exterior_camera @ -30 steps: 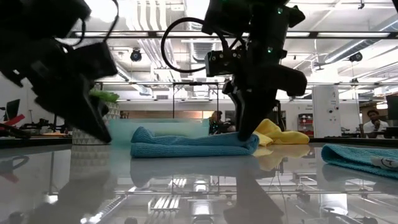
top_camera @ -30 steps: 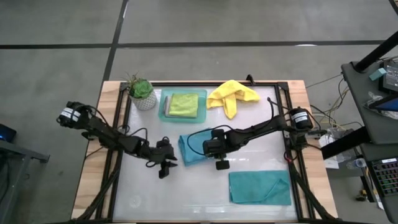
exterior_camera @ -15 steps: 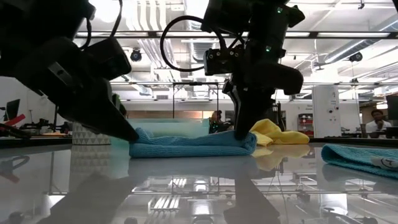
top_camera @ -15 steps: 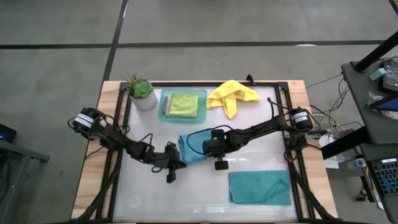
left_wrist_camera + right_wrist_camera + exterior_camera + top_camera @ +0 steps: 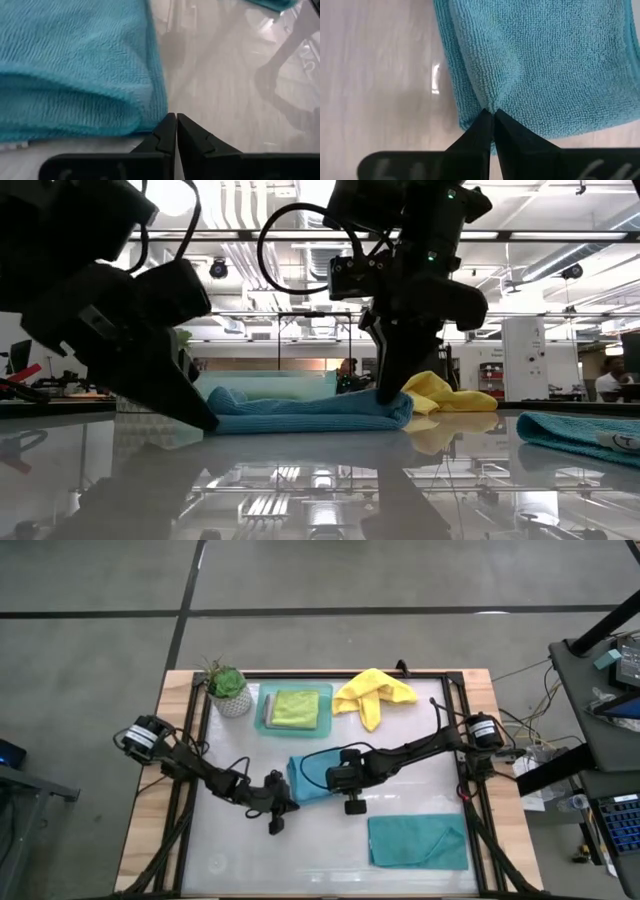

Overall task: Fold microfiber towels
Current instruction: Fold the top blue microfiber towel

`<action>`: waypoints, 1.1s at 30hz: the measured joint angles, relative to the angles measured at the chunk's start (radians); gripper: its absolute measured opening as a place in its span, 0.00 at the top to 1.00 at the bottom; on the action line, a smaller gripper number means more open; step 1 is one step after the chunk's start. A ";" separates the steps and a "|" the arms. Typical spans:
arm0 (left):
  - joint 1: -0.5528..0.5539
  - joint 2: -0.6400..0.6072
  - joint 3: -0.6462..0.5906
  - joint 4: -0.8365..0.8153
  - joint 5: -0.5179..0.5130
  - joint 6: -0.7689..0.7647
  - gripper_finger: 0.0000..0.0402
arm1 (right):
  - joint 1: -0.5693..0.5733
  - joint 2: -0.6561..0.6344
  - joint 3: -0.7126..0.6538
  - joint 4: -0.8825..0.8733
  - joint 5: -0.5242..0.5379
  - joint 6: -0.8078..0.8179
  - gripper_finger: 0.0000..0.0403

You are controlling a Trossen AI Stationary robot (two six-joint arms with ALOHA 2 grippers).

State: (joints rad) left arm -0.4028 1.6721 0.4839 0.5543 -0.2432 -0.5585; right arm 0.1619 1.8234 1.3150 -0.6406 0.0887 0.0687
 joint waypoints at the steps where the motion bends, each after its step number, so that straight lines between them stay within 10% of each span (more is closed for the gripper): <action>1: 0.003 -0.003 0.000 -0.013 0.000 -0.020 1.00 | 0.000 -0.002 0.000 -0.004 0.000 0.006 0.98; 33: 0.018 -0.025 0.000 -0.108 0.041 -0.087 1.00 | 0.026 -0.002 -0.019 -0.034 -0.044 -0.077 0.96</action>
State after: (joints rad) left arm -0.3852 1.6474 0.4839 0.4462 -0.2024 -0.6456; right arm 0.1879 1.8210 1.2964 -0.6750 0.0445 -0.0083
